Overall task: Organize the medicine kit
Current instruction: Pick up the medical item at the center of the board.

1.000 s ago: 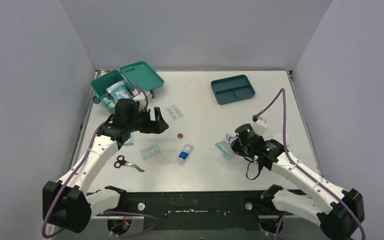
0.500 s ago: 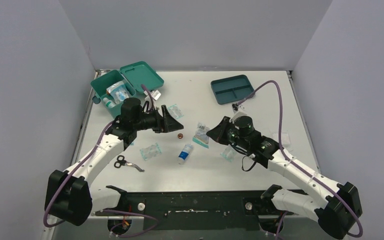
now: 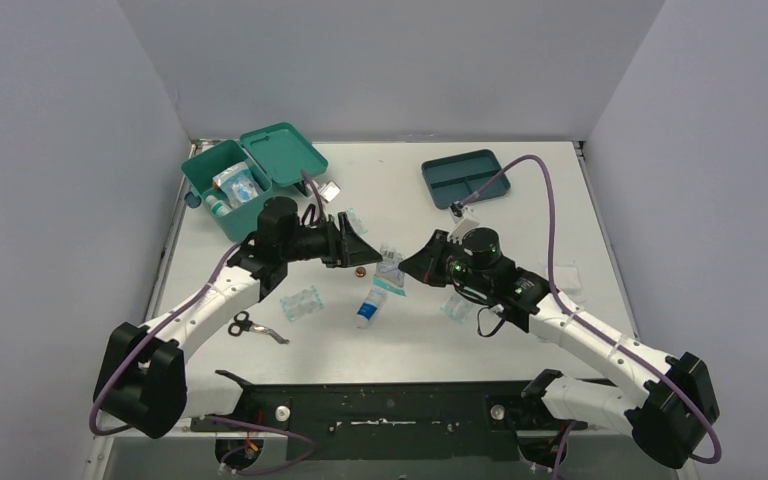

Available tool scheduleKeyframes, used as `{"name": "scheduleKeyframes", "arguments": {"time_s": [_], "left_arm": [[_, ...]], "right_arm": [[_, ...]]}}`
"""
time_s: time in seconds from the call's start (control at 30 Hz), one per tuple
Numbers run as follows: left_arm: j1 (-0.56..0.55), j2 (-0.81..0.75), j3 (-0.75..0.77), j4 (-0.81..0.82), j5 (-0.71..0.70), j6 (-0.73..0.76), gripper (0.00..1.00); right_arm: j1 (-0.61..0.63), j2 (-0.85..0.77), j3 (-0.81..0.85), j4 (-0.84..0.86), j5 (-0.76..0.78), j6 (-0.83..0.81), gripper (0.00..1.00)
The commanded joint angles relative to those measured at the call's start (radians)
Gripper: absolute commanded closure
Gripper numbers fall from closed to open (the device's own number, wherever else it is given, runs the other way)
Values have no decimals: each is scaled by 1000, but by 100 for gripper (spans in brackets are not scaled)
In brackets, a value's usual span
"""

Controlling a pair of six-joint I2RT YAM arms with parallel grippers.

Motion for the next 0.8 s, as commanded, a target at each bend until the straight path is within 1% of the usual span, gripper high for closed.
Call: {"name": "scheduleKeyframes", "arguments": {"time_s": [0.0, 0.27, 0.3, 0.43, 0.57, 0.67, 0.73, 0.77], "left_arm": [[-15, 30, 14, 77, 10, -12, 44], [-28, 40, 17, 86, 8, -8, 58], [-28, 41, 16, 84, 4, -8, 61], [-28, 45, 12, 82, 2, -10, 82], [-28, 52, 15, 64, -11, -9, 100], [-28, 55, 19, 53, -14, -14, 100], [-27, 55, 29, 34, -33, -11, 100], [-25, 56, 32, 25, -40, -6, 100]], "right_arm": [[15, 9, 38, 89, -10, 0, 100], [25, 34, 44, 89, -5, 6, 100], [25, 37, 44, 89, -4, 6, 100], [27, 42, 41, 89, -1, 8, 100], [29, 43, 41, 89, 0, 9, 97], [29, 35, 41, 77, 13, 10, 90], [29, 26, 41, 65, 24, 11, 83], [28, 20, 40, 57, 30, 12, 78]]}}
